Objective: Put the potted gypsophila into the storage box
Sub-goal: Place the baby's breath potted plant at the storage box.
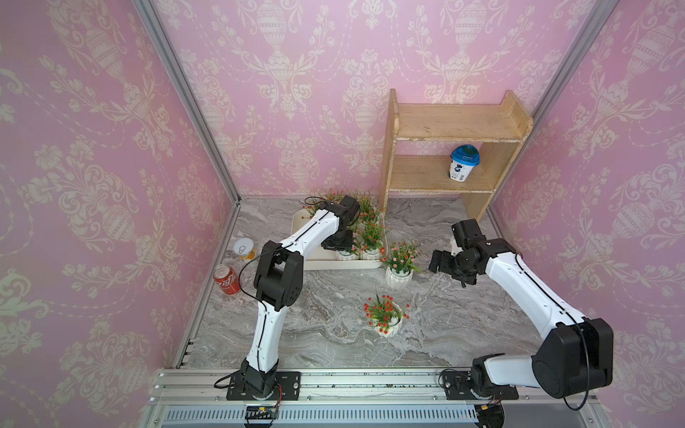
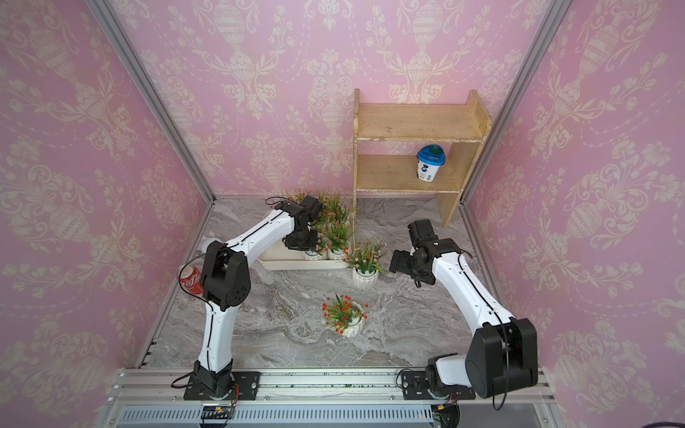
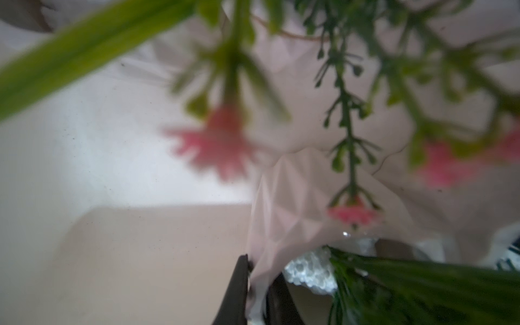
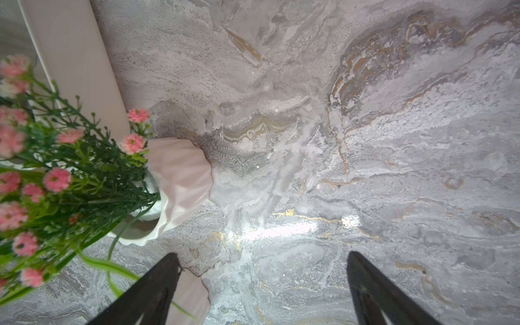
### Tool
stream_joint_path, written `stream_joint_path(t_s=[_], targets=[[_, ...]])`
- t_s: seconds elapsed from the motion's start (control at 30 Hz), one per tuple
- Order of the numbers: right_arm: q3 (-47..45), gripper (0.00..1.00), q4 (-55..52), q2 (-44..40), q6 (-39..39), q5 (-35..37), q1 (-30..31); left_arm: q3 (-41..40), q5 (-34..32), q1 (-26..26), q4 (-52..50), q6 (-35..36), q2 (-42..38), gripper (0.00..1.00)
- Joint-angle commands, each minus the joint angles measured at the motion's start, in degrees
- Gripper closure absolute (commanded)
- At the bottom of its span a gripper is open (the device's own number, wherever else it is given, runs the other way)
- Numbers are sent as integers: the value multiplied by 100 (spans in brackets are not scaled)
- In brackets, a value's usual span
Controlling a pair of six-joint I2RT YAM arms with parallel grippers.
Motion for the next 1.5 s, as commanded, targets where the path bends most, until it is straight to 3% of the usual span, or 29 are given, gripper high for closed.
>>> stream_joint_path(t_s=[0.0,0.13,0.23,0.5,0.93,1.37,1.47], targets=[[-91,5,-36,-167,-59,-57,-43,229,44,-92,-14,165,9,93],[-99,5,-13,-136,-51,-84,-42,224,53,-93,-15,166,38,90],[-91,5,-18,-113,-61,-84,-49,226,51,-92,-27,174,36,79],[-88,4,-88,22,63,-84,-94,245,7,-90,-80,209,-31,62],[-131,4,-114,-87,85,-186,-146,115,-236,-55,-212,218,-539,60],[-171,4,-251,-285,104,-283,-148,-864,-362,105,-129,98,-1640,60],[-238,4,-298,-327,116,-347,-147,-1264,-338,118,-137,52,-2089,55]])
